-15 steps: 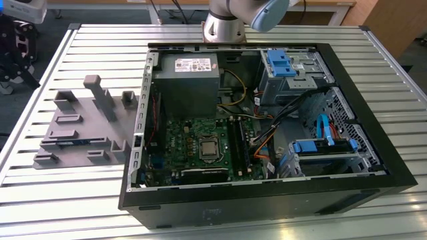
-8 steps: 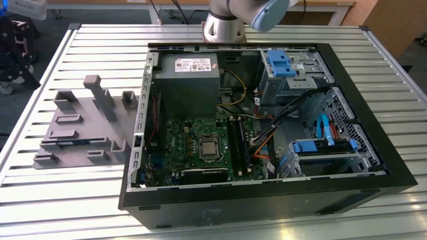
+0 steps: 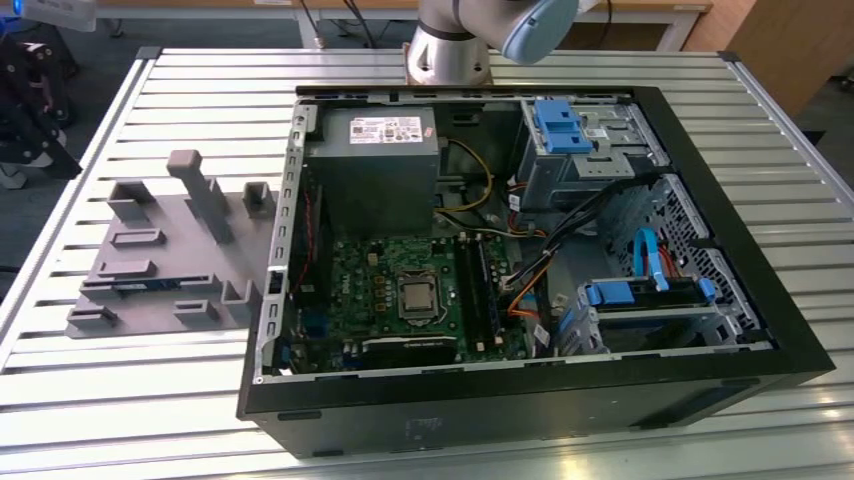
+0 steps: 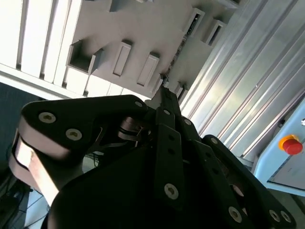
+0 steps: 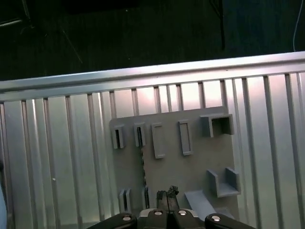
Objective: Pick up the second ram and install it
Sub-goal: 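Pick up the second ram and move it above second insertion slot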
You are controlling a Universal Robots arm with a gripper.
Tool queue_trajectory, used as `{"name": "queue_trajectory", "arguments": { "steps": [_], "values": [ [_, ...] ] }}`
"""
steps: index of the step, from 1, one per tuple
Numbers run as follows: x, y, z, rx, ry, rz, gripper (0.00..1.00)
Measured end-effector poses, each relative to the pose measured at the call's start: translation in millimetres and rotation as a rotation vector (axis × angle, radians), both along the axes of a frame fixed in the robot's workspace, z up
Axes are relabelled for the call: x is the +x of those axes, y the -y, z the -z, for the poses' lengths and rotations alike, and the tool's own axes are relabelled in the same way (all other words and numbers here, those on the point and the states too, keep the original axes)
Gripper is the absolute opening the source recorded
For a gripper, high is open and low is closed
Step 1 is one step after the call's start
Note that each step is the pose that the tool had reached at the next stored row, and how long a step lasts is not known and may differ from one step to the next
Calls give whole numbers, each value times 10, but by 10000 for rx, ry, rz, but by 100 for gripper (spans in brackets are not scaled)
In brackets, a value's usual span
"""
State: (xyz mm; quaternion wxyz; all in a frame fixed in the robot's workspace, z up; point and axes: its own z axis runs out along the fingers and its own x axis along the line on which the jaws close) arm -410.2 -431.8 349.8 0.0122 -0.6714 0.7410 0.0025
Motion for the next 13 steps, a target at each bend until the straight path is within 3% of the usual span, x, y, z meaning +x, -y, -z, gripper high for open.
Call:
{"name": "queue_trajectory", "arguments": {
  "steps": [6,13],
  "values": [
    [0,0,10,-1,-1,-1080,11],
    [-2,0,11,0,0,-1217,11]
  ]
}}
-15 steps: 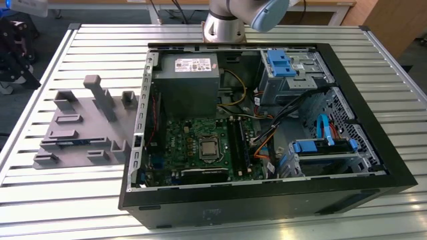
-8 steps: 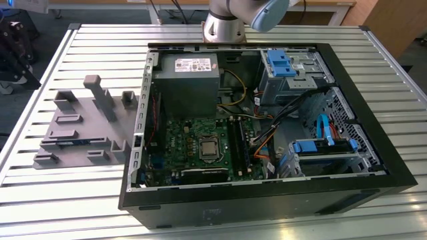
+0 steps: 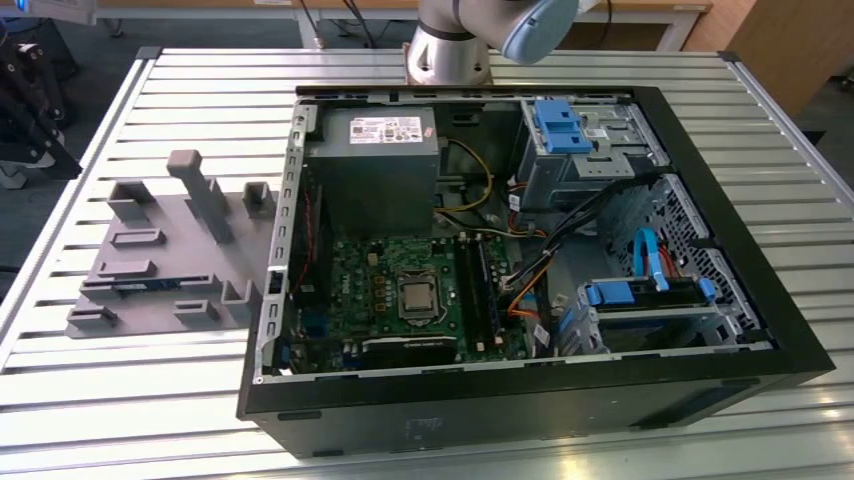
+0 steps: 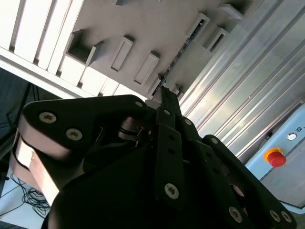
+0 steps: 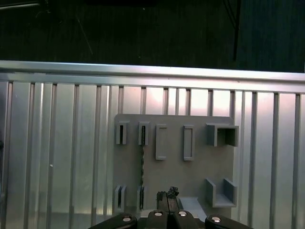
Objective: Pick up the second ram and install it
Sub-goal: 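Pick up the second ram and move it above second insertion slot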
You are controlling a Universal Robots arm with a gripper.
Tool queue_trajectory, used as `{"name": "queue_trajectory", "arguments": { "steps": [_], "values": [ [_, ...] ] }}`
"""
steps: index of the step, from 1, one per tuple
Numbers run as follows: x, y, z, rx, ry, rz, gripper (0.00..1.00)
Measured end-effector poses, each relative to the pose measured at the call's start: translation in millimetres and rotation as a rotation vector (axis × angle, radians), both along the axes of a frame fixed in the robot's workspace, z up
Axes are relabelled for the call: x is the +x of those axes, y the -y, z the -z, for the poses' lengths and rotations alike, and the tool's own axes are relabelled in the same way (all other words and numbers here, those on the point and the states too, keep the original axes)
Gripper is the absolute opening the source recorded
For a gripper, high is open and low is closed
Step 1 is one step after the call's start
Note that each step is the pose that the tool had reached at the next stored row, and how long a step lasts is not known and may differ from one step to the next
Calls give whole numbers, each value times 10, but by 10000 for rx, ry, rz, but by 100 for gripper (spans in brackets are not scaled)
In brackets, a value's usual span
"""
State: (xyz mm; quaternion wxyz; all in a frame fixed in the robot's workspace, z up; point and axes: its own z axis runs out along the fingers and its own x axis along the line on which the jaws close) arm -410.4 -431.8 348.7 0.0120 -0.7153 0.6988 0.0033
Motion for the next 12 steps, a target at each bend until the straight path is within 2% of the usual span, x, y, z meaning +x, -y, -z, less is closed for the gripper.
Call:
{"name": "queue_trajectory", "arguments": {
  "steps": [4,9,12],
  "values": [
    [0,0,0,0,-1,26,11],
    [0,-1,4,1,1,730,11],
    [0,-2,2,-1,-1,845,11]
  ]
}}
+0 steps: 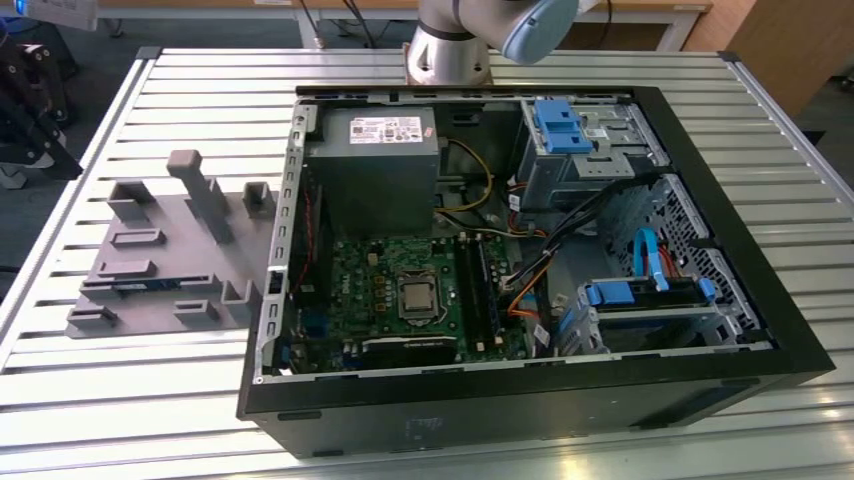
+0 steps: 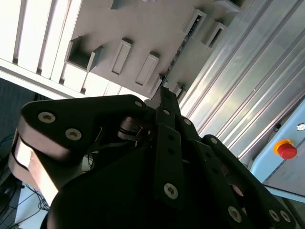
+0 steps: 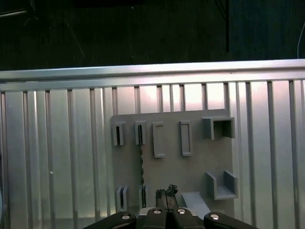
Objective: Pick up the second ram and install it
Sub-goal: 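Pick up the second ram and move it above second insertion slot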
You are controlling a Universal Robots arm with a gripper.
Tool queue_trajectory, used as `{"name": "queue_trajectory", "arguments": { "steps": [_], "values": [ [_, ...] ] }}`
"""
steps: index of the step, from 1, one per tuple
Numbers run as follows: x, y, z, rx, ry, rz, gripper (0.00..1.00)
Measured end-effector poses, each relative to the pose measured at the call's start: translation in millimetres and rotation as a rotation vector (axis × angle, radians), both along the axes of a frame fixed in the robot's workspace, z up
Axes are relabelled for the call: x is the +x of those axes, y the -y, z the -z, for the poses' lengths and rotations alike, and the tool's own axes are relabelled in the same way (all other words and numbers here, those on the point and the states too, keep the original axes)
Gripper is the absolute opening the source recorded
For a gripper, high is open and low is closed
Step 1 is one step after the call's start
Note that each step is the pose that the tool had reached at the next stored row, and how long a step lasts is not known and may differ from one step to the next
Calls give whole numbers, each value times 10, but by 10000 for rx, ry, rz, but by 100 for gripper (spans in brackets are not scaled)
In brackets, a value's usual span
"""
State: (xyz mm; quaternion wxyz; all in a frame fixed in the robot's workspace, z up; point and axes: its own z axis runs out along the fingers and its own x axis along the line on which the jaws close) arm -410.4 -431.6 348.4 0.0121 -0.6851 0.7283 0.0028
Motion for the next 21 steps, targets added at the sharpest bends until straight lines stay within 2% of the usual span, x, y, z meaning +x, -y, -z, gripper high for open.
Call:
{"name": "queue_trajectory", "arguments": {
  "steps": [3,4,5,6,7,8,15,17,18,19,20,21],
  "values": [
    [0,0,0,1,0,1,11],
    [0,-1,1,1,-31,3,11],
    [0,-1,0,-1,-128,3,11],
    [0,-1,0,0,-314,2,11],
    [1,0,0,1,-444,2,11],
    [0,0,1,2,-477,2,11],
    [0,0,0,0,-505,2,11],
    [0,0,0,1,-510,2,23],
    [1,3,1,11,-511,0,23],
    [1,6,2,28,-509,-1,29],
    [1,11,5,52,-507,0,29],
    [1,17,9,120,-504,-1,36]
  ]
}}
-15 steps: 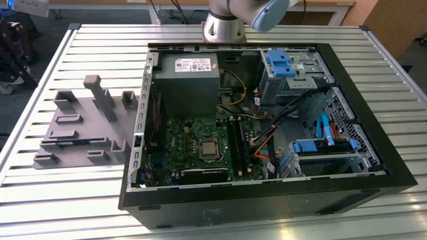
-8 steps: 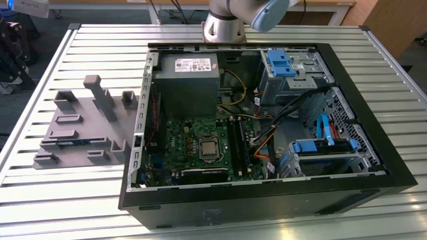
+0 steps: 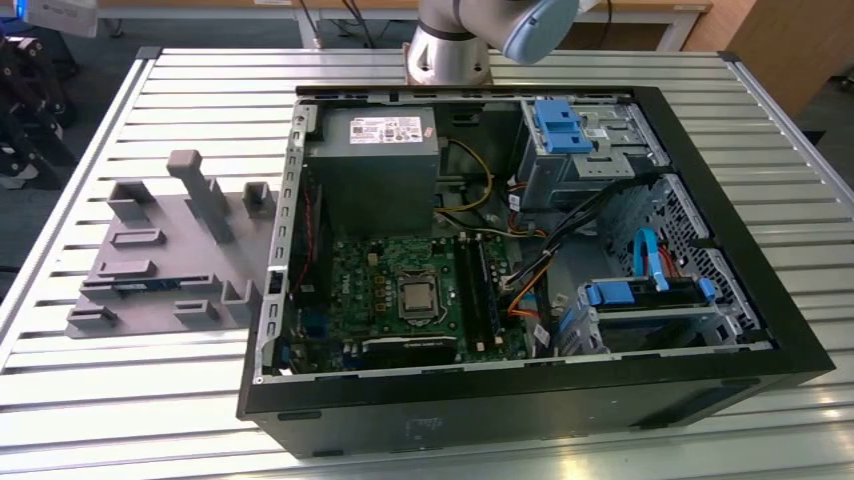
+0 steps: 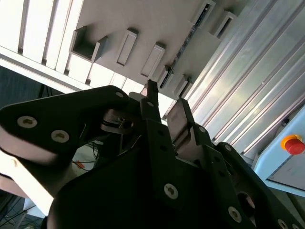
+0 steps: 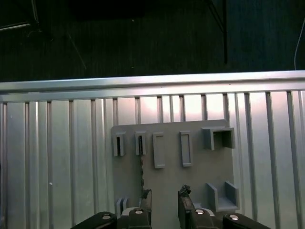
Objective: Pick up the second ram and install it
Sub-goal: 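Pick up the second ram and move it above second insertion slot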
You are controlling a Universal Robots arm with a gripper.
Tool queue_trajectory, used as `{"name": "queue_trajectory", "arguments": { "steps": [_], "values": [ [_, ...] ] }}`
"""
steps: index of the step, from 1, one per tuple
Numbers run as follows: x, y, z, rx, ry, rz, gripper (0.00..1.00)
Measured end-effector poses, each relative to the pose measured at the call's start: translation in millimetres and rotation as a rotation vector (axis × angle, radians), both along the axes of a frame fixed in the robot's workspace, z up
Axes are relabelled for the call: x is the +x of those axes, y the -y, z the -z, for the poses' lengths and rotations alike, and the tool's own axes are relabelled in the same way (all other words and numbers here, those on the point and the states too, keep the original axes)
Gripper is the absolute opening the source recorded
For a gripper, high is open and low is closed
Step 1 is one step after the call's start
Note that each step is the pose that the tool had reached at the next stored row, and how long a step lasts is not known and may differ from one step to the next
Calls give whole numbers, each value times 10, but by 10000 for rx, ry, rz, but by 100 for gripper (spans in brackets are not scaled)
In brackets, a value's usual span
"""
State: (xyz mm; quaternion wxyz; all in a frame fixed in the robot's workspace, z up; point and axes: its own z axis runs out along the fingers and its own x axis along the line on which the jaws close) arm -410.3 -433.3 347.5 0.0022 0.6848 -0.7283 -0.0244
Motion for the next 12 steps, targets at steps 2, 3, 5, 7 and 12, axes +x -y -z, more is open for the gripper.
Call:
{"name": "queue_trajectory", "arguments": {
  "steps": [2,3,5,7,12],
  "values": [
    [-1,16,10,188,1,1,36],
    [-2,28,17,255,2,0,36],
    [-4,51,32,332,14,-19,36],
    [-4,74,49,407,22,-34,36],
    [-6,95,136,452,23,-34,36]
  ]
}}
